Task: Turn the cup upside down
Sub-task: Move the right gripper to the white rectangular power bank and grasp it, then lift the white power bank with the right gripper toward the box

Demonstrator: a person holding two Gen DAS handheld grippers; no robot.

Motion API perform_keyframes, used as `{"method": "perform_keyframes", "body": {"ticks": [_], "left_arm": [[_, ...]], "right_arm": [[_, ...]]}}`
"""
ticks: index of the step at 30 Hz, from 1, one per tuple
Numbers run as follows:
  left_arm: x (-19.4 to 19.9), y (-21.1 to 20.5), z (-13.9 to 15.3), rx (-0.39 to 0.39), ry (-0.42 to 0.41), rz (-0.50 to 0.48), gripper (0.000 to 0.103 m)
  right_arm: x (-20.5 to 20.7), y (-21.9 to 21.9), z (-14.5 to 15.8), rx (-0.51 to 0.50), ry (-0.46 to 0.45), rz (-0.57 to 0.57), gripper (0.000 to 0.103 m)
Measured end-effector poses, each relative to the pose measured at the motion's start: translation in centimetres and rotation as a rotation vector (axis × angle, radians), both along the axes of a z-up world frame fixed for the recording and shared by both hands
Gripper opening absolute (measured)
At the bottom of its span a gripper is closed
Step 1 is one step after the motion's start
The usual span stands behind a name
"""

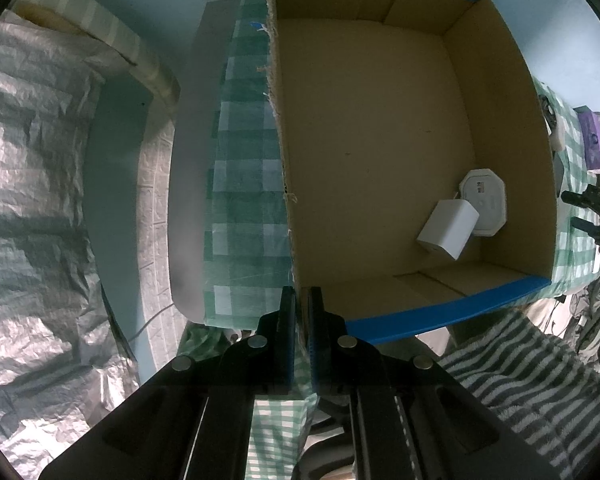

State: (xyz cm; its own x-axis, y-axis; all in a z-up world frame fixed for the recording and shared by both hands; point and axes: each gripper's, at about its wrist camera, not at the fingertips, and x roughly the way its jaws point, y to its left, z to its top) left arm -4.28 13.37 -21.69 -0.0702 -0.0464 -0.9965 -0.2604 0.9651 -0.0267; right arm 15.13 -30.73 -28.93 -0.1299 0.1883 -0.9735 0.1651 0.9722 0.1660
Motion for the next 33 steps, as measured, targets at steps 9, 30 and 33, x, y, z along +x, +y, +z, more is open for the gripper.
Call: {"method": "perform_keyframes", "body": {"ticks": [9, 30, 33], "left_arm": [[-0.2, 0.2, -0.1, -0.001, 0.001, 0.002, 0.006], [0.0, 0.1, -0.1, 0.001, 0.004, -0.001, 0.006], [-0.1, 0.2, 0.0, 0.001, 0.003, -0.003, 0.006]], "right_arm": [[1.1, -0.1, -1.7, 0.013, 0.014, -0.048, 0.076], [1.1, 6.1, -3.7, -0.047, -0.014, 0.399, 0.070], [1.5, 6.8, -4.1, -0.087, 0.001, 0.383, 0.073]]}}
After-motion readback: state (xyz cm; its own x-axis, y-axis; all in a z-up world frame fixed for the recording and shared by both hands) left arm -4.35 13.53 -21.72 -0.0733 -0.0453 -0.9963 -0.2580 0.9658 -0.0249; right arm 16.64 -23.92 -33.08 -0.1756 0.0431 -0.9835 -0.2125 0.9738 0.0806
